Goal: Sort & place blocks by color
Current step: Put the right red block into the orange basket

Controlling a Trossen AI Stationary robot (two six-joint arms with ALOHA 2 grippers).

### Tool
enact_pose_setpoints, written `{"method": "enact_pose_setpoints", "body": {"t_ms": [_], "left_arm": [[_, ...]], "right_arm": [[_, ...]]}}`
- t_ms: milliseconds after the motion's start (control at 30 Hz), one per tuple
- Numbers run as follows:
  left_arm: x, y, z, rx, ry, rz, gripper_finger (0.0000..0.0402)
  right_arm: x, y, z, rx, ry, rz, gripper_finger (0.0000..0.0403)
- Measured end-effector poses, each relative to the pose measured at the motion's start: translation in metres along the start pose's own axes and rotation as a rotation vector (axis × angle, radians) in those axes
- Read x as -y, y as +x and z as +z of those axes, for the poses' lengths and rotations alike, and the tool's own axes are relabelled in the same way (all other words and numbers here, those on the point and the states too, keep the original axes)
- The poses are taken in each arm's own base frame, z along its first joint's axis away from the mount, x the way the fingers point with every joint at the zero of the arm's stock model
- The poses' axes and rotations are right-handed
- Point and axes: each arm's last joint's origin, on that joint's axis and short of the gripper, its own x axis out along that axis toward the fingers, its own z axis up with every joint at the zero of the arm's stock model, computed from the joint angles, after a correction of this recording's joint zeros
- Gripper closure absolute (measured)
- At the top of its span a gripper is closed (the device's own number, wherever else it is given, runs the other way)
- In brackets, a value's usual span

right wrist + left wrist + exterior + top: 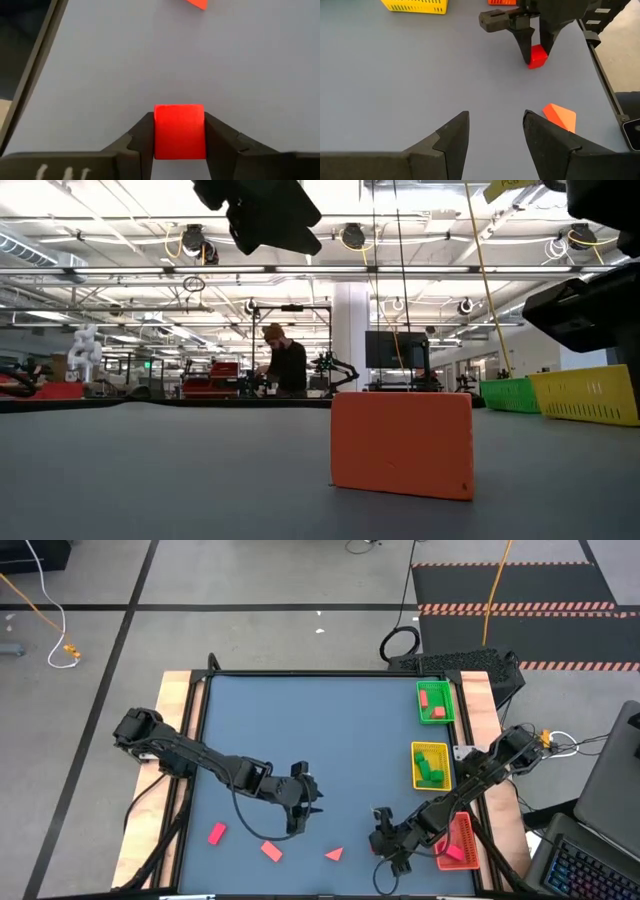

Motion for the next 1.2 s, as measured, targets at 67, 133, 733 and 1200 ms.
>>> {"method": "enact_pose_setpoints", "body": {"t_ms": [67, 133, 733, 1200], "left_arm": [[0.000, 0.000, 0.000, 0.000, 0.003, 0.000, 0.0213], [0.000, 0.000, 0.000, 0.000, 0.010, 0.000, 0.0213], [0.000, 0.000, -0.001, -0.014, 0.023, 0.004, 0.0213], [-0.001, 0.000, -0.006, -0.059, 0.002, 0.014, 0.0213]], "right_arm": [[0.002, -0.005, 0.003, 0.019, 0.007, -0.012, 0.0284], [0.006, -0.014, 0.006, 0.049, 0.013, -0.065, 0.0284], [0.110, -0.132, -0.008, 0.007, 0.429, -0.683, 0.0284], [0.059, -0.142, -0.028, -0.265, 0.518, -0.112, 0.0284]]}}
